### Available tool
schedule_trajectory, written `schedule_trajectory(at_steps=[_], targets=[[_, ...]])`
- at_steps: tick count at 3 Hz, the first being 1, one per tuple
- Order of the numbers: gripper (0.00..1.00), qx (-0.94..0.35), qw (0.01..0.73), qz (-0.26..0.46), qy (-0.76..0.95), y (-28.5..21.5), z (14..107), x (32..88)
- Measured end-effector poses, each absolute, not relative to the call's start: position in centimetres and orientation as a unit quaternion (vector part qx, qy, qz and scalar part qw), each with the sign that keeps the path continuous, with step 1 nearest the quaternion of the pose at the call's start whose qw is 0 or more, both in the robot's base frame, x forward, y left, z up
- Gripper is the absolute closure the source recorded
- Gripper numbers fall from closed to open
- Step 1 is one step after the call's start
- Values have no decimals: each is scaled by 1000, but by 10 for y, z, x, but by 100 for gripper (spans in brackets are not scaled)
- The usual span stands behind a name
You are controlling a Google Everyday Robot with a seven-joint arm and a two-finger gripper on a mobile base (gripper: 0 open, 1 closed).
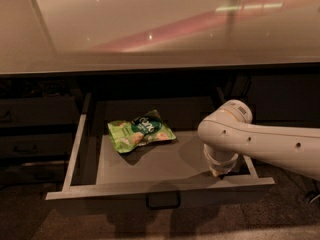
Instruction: Open top drawer
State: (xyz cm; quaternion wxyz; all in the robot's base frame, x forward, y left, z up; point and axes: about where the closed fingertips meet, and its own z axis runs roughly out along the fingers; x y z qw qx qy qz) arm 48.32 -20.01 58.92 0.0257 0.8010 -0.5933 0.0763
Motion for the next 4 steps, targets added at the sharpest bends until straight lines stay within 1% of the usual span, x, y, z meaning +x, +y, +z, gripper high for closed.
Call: schedule_trajectory(at_steps=[2,3,4], targets=[[11,801,26,76,-593,-200,589,483],[0,801,26,76,-593,-200,589,483],[19,801,26,76,-593,-200,589,483]])
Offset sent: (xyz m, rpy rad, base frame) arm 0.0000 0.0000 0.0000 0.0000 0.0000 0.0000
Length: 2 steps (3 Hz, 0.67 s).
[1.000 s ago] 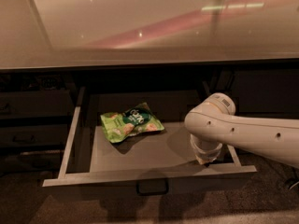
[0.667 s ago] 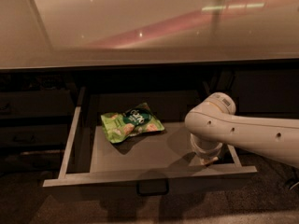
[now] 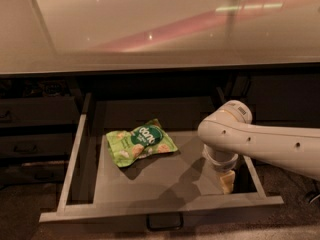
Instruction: Open top drawer
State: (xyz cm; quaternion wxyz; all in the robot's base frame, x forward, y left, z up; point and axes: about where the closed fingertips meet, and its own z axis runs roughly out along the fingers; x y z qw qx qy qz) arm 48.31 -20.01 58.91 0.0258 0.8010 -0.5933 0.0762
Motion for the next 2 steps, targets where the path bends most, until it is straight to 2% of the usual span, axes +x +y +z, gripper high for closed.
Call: schedule_trajectory(at_steps=[2], targets=[[66,801,26,76,-593,-200,589,483]])
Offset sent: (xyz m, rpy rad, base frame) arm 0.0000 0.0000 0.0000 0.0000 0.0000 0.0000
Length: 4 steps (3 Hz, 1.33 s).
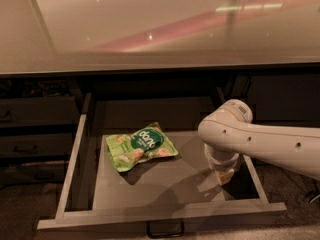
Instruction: Open top drawer
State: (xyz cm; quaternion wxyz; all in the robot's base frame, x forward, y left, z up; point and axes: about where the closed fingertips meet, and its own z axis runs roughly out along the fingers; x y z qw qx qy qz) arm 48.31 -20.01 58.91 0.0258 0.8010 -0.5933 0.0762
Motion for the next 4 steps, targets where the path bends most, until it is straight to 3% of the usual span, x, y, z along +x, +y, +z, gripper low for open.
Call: schedule_trajectory(at_steps=[1,3,4], targets=[[61,801,26,76,-593,-200,589,483],[15,808,30,63,-586,-192,580,466],[0,810,33,51,-584,-193,571,441]])
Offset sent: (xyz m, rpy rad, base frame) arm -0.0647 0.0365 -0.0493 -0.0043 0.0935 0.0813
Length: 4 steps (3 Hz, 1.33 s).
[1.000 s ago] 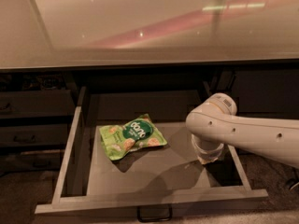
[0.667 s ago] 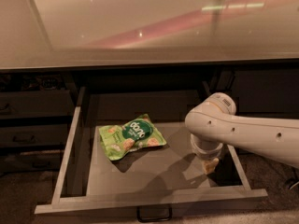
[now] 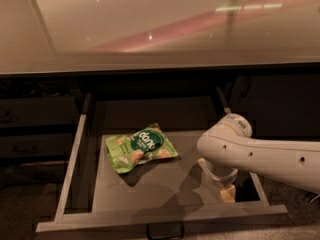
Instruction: Open top drawer
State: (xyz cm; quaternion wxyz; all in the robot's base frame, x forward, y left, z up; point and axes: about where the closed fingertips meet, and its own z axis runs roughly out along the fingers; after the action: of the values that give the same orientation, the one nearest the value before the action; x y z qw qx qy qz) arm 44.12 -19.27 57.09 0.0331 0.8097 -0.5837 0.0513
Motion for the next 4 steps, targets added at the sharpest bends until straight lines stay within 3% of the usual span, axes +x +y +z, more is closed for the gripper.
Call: schedule_trajectory(at_steps=[2,4], targets=[[0,809,52,41,-584,-201,562,417],[0,807,38,25,-588,-207,584,432]])
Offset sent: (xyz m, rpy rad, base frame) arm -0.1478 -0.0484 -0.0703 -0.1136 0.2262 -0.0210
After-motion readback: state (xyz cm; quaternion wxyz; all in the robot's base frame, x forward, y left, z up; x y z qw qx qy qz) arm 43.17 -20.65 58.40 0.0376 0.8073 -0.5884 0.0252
